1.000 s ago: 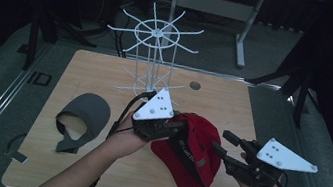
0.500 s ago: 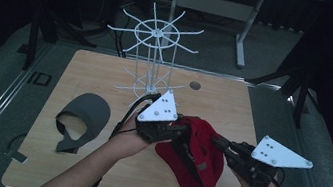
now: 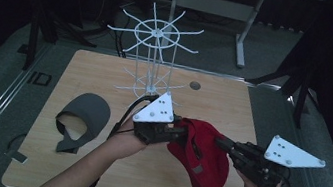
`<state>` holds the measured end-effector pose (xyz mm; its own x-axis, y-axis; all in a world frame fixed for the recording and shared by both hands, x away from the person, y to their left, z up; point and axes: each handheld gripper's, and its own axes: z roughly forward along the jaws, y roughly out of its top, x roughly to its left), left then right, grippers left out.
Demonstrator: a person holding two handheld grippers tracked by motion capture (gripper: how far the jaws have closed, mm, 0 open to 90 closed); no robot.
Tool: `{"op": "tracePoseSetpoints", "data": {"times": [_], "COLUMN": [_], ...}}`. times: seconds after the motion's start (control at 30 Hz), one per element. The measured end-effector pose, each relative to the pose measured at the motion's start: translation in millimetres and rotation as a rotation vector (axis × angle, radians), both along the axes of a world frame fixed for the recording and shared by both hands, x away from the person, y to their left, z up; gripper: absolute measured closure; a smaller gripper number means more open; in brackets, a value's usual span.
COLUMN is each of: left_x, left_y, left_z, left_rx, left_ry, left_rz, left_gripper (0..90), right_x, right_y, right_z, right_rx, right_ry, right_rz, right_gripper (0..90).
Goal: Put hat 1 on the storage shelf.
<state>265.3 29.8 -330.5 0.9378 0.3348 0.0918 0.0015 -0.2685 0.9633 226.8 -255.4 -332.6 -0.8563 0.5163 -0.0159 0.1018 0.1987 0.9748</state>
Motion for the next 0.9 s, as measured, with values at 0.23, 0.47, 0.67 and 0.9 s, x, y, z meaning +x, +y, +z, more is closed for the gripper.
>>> {"op": "tracePoseSetpoints", "data": {"times": [0.23, 0.47, 0.67, 0.9], "left_x": [-3.5, -6.6, -9.5, -12.8], "left_y": [0.6, 6.6, 11.5, 26.3], "left_z": [-0.8, -1.6, -3.6, -7.8], "left_rx": [0.004, 0.012, 0.018, -0.011], "left_ry": [-0.019, -0.023, -0.038, -0.001], "left_rz": [0.009, 0.051, 0.055, 0.114], "left_gripper": [74.6, 55.3, 52.8, 45.9], "right_x": [-0.4, 1.7, 2.7, 1.8], "right_y": [-1.3, -4.6, -3.2, -6.1], "right_z": [7.2, 10.7, 11.6, 15.0], "right_rx": [-0.006, 0.015, 0.002, -0.001], "right_ry": [-0.015, -0.013, -0.017, -0.032], "right_rz": [-0.051, -0.085, -0.097, -0.132], "right_gripper": [88.4, 88.4, 88.4, 88.3]}}
